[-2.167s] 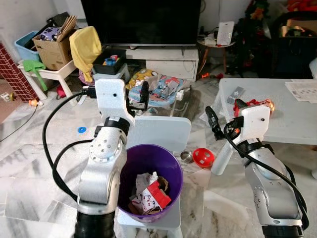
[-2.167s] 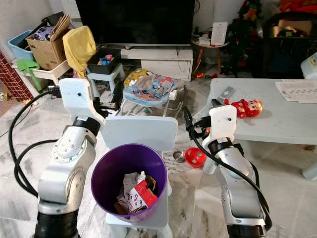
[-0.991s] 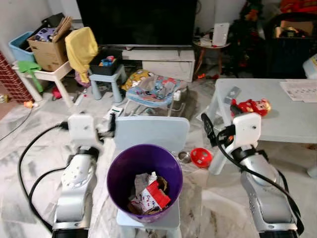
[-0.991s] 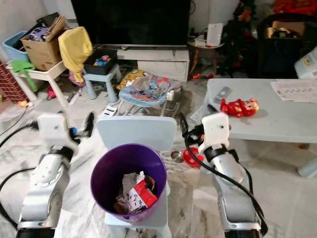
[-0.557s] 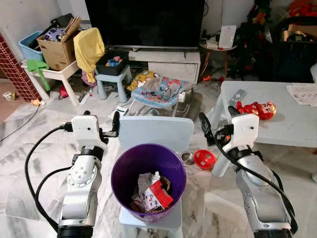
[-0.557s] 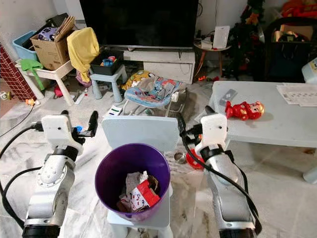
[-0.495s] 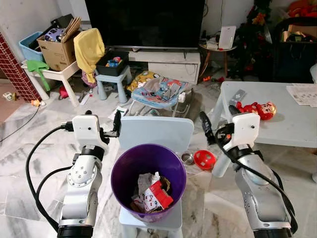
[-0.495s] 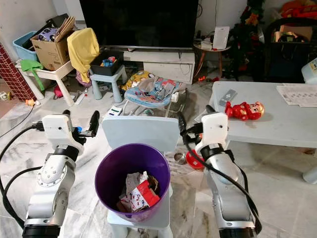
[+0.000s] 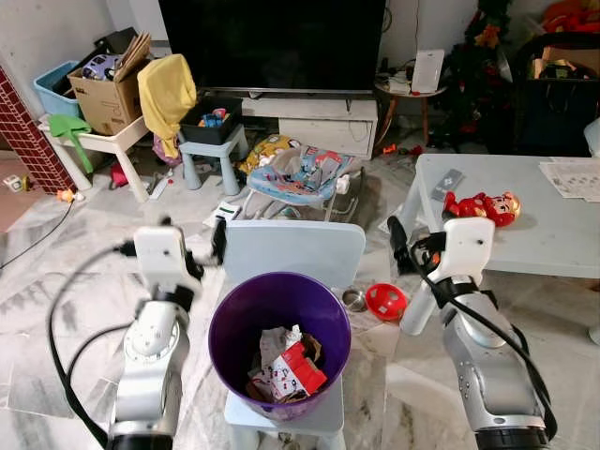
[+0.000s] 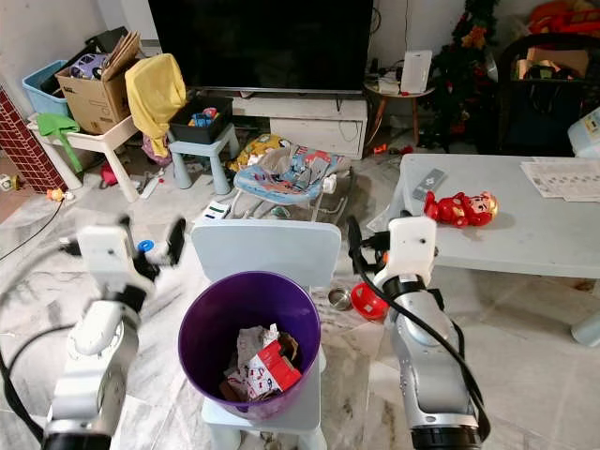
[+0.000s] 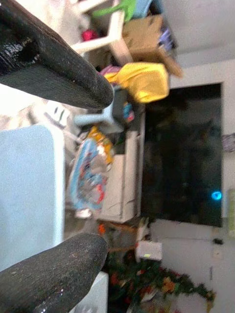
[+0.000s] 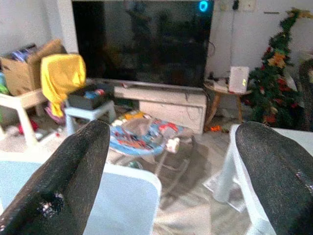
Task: Picking trash to rubbish bin
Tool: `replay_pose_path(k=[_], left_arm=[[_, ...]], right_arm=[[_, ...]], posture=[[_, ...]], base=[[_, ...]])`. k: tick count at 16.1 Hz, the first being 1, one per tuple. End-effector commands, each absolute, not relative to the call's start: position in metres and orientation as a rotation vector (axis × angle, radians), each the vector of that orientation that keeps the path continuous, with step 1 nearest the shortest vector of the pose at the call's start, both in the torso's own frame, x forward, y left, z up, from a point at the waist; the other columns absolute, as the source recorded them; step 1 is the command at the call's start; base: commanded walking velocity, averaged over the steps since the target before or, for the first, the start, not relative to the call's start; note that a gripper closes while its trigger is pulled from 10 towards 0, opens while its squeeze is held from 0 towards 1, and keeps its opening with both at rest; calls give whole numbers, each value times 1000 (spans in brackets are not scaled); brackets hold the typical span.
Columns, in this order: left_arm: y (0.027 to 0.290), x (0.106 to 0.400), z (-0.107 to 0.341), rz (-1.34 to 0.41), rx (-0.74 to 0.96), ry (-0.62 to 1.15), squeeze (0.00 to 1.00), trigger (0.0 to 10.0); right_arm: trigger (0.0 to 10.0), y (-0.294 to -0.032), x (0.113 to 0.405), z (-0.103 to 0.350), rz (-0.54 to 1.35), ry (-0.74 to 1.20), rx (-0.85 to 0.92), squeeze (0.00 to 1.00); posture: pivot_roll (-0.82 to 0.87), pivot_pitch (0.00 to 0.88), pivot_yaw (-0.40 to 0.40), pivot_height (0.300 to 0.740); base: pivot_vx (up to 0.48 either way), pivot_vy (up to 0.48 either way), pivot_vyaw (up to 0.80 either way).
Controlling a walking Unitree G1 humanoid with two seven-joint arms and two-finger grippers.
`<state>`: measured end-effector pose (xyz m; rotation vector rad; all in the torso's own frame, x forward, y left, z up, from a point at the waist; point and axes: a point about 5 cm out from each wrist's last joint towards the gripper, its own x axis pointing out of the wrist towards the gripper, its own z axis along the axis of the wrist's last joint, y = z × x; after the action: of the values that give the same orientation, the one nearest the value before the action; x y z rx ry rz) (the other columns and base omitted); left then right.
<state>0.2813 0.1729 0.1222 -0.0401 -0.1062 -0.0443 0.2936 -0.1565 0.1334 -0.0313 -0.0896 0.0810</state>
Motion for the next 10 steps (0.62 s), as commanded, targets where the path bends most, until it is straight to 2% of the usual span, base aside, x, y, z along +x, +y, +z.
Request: replay_pose_path(k=[1, 4, 10], left_arm=[[173, 281, 124, -48, -37, -108, 0, 10000], [178, 281, 124, 1, -16, -119, 0, 10000], [171, 286, 125, -50, -100, -87, 0, 10000]], right_arm=[[10000, -157, 295, 133, 66, -87, -45, 0], [10000, -156, 295, 132, 64, -109, -30, 0], [10000, -152, 293, 131, 128, -97, 4, 0]], posture=[[10, 0, 5, 740], [12, 0, 1, 740], [7, 0, 1, 740]], base=[[0, 0, 0], [0, 0, 0], [0, 0, 0]])
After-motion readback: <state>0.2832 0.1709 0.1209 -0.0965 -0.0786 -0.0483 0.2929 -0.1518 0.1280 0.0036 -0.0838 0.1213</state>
